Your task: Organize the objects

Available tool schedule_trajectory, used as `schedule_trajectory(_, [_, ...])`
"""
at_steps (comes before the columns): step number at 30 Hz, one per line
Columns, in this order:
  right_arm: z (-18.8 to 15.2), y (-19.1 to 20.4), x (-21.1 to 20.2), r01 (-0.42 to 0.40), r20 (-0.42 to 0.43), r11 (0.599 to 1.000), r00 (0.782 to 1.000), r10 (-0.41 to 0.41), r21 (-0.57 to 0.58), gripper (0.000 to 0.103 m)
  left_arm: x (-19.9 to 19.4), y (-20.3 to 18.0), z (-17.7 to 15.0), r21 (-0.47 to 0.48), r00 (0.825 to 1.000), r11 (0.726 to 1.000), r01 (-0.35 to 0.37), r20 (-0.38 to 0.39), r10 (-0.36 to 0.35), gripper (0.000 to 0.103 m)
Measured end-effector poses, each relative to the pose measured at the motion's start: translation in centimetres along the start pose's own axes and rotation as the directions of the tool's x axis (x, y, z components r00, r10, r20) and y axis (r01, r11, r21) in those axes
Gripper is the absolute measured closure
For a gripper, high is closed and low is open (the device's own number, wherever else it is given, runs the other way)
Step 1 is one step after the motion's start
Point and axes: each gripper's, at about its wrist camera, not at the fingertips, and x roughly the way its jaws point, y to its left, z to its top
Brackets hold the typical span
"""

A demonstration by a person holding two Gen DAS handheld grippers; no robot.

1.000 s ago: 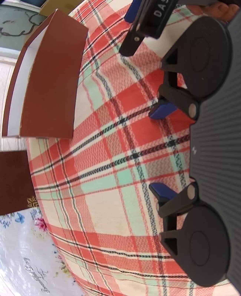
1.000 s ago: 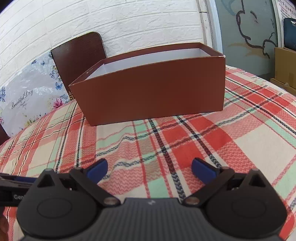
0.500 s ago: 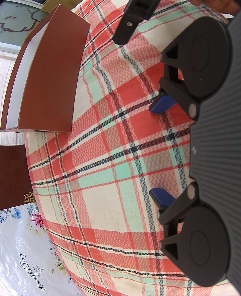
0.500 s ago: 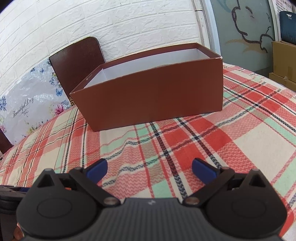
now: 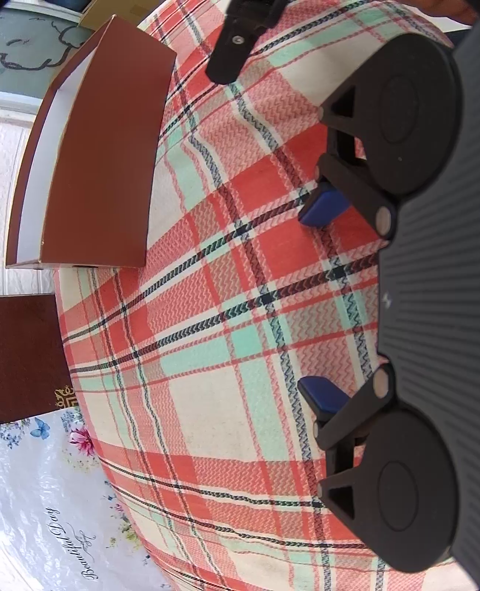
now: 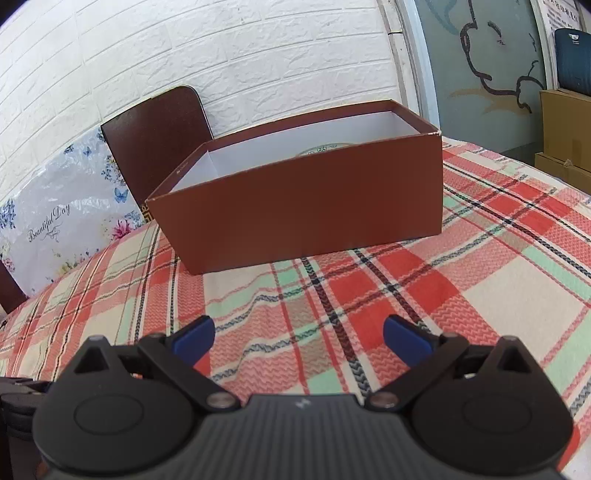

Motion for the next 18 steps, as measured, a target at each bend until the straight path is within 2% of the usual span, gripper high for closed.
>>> schedule_trajectory(13, [0.7, 0.5, -1.9, -0.016, 0.056, 1.000, 0.998, 0.015, 0.012, 0.001, -2.8, -0.3, 0.1, 0.027, 0.995, 0.999, -0.018, 0.103, 0.015, 0.013])
schedule_trajectory(18, [0.8, 0.5, -2.4, -0.022, 0.066, 1.000, 0.998, 0.021, 0.012, 0.001, -3.5, -0.3, 0.0, 0.030, 0.992, 0.999, -0.025, 0.126, 0.021, 0.008])
